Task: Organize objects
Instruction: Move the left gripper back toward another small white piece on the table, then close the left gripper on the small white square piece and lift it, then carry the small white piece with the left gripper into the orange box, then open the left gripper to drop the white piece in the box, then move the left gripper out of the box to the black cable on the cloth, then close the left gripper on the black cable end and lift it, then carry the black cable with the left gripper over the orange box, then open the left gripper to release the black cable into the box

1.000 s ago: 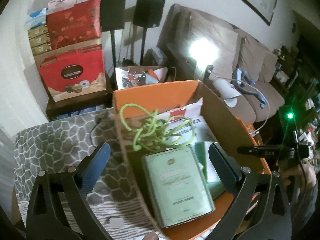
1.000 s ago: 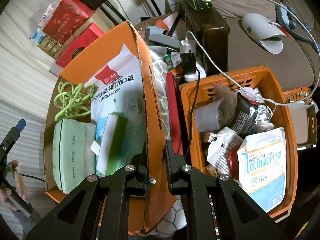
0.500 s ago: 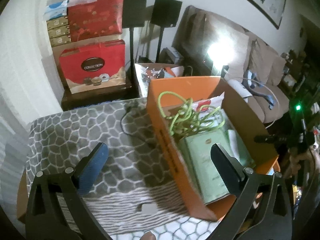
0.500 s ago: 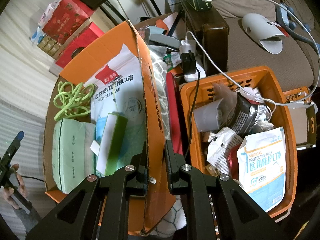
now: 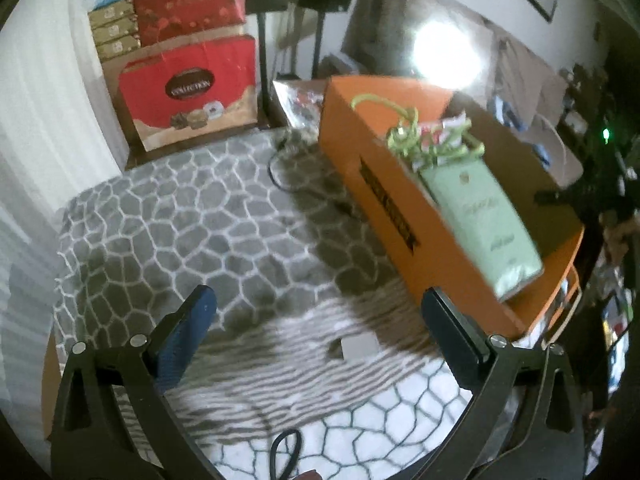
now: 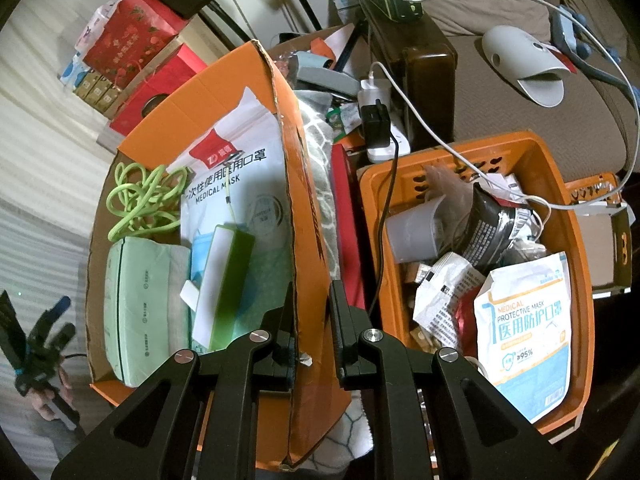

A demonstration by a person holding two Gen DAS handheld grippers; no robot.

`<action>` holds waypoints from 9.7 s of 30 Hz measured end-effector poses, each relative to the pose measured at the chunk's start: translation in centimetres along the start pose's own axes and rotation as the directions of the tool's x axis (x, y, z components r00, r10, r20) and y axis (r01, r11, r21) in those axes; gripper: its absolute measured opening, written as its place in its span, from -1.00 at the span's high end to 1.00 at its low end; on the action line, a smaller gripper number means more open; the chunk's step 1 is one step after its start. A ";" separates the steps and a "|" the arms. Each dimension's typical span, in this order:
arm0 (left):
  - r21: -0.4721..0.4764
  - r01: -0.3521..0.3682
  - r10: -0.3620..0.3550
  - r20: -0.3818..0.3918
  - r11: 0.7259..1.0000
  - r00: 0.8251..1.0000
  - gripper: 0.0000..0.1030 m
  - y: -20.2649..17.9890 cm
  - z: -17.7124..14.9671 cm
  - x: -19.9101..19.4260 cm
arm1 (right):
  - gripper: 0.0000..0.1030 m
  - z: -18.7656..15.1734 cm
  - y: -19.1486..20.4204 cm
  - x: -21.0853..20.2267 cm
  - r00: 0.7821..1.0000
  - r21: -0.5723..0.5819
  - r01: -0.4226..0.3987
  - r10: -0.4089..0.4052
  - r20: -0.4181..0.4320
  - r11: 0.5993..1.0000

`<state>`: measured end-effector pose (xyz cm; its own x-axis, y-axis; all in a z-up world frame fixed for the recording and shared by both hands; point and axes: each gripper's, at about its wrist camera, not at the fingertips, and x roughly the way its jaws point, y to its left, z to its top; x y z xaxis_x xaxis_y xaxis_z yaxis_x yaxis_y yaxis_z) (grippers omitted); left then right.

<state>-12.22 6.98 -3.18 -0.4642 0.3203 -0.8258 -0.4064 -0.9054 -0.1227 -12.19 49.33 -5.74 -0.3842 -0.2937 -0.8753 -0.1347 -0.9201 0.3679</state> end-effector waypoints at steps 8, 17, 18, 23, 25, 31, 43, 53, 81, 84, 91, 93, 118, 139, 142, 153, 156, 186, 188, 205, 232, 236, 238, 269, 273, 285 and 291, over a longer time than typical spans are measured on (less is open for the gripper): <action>-0.050 0.069 -0.074 -0.098 0.996 0.992 -0.83 -0.8 -1.6 2.2 | 0.76 0.0 0.0 0.0 1.000 0.000 0.002 -0.002 -0.001 1.000; -0.095 0.058 -0.080 -0.246 0.994 0.966 -0.25 -1.0 -2.3 5.5 | 0.76 0.0 0.0 0.0 1.000 0.001 0.000 0.000 0.000 1.000; -0.101 0.059 -0.083 -0.252 0.993 0.964 -0.19 -1.0 -2.3 5.7 | 0.76 0.0 0.0 0.0 1.000 0.000 0.000 0.000 -0.001 1.000; -0.111 0.063 -0.091 -0.266 0.992 0.960 -0.03 -1.2 -2.4 6.0 | 0.76 0.0 0.0 0.1 1.000 0.001 0.000 0.000 -0.001 1.000; -0.102 0.060 -0.086 -0.270 0.993 0.959 0.14 -1.4 -2.5 6.0 | 0.76 0.0 0.0 0.1 1.000 0.001 0.000 0.000 0.000 1.000; -0.102 0.065 -0.090 -0.272 0.993 0.958 0.51 -1.7 -2.8 5.8 | 0.76 0.0 0.0 0.0 1.000 0.001 0.001 -0.001 -0.001 1.000; -0.225 0.153 -0.194 -0.175 0.962 0.965 0.51 -0.1 -0.4 2.7 | 0.76 0.0 0.0 0.1 1.000 0.001 0.001 -0.001 -0.001 1.000; -0.222 0.189 -0.212 -0.085 0.957 0.974 0.51 -0.2 4.2 0.2 | 0.76 0.0 0.0 0.1 1.000 0.000 0.001 -0.001 -0.001 1.000; -0.079 0.235 -0.241 -0.066 0.969 0.968 0.51 -10.7 10.3 1.3 | 0.75 0.0 0.1 0.0 1.000 0.005 -0.008 0.008 0.004 1.000; -0.079 0.234 -0.239 -0.068 0.969 0.969 0.51 -11.3 10.7 1.9 | 0.75 0.0 0.1 0.0 1.000 0.006 -0.008 0.008 0.004 1.000; -0.077 0.217 -0.223 -0.081 0.973 0.971 0.51 -12.8 11.9 3.6 | 0.75 0.0 0.0 0.0 1.000 0.005 -0.008 0.008 0.003 1.000; -0.074 0.214 -0.220 -0.088 0.974 0.972 0.51 -13.2 12.2 4.2 | 0.75 0.0 0.0 0.0 1.000 0.005 -0.008 0.008 0.004 1.000; -0.025 0.161 -0.162 -0.044 0.987 0.986 0.23 -13.3 12.4 3.2 | 0.75 0.1 0.4 0.0 1.000 0.001 -0.002 0.002 0.003 1.000; -0.110 0.056 -0.056 0.004 0.992 0.998 -0.43 -7.0 10.8 0.5 | 0.75 0.0 0.3 0.0 1.000 0.001 -0.001 0.001 0.004 1.000; -0.129 0.055 -0.056 -0.006 0.990 0.998 -0.45 -6.2 10.7 0.5 | 0.75 0.0 0.3 0.0 1.000 0.001 -0.002 0.002 0.004 1.000; -0.153 -0.002 0.004 0.013 0.988 1.000 -0.80 -2.9 10.2 -0.5 | 0.75 0.0 0.3 0.0 1.000 0.002 -0.002 0.002 0.005 1.000; -0.174 -0.017 0.019 0.011 0.985 1.000 -0.81 -1.3 10.0 -0.5 | 0.75 0.0 0.3 0.0 1.000 0.002 -0.002 0.002 0.004 1.000; -0.276 -0.114 0.068 -0.168 0.954 0.983 -0.55 6.5 9.2 10.0 | 0.75 -0.5 0.3 0.5 0.998 -0.018 0.057 -0.057 -0.007 0.998; -0.281 -0.111 0.060 -0.186 0.953 0.981 -0.41 6.3 9.5 11.1 | 0.75 -0.5 0.3 0.5 0.998 -0.019 0.058 -0.058 -0.006 0.998; -0.290 -0.129 0.064 -0.224 0.948 0.972 0.61 5.7 10.5 16.0 | 0.75 -0.5 0.9 0.4 0.997 -0.034 0.070 -0.071 -0.006 0.997; -0.230 -0.021 0.021 -0.005 0.973 1.000 0.96 3.5 13.2 4.5 | 0.74 -0.3 1.3 0.2 0.999 -0.022 0.054 -0.054 0.001 0.998; -0.197 -0.008 0.018 0.049 0.980 0.999 0.96 2.4 13.9 1.5 | 0.74 -0.3 1.0 0.1 0.999 -0.019 0.046 -0.045 0.004 0.999; -0.183 -0.003 0.017 0.073 0.983 0.997 0.97 1.8 14.2 0.1 | 0.74 -0.4 1.0 0.1 0.999 -0.018 0.041 -0.041 0.007 0.999; 0.054 0.206 -0.209 0.058 0.977 0.976 1.00 -12.1 14.3 -5.0 | 0.73 -0.5 0.5 0.1 1.000 -0.007 0.025 -0.025 0.016 1.000; 0.031 0.167 -0.168 0.041 0.985 0.985 0.99 -10.8 14.2 -4.3 | 0.72 -0.6 0.5 0.1 1.000 -0.006 0.023 -0.023 0.017 1.000; -0.001 0.081 -0.081 -0.006 0.997 0.997 0.66 -7.7 12.3 -2.3 | 0.72 -0.6 0.7 0.0 0.999 -0.005 0.027 -0.027 0.024 1.000; -0.036 0.060 -0.060 0.004 0.998 0.998 0.10 -6.3 11.0 -2.4 | 0.62 -0.6 1.0 -0.5 0.996 -0.015 0.075 -0.074 0.047 0.997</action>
<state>-17.19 15.02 5.58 -0.4420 0.3747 -0.8150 -0.4050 -0.8941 -0.1914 -11.65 48.40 -5.14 -0.4154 -0.2120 -0.8846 -0.1491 -0.9434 0.2961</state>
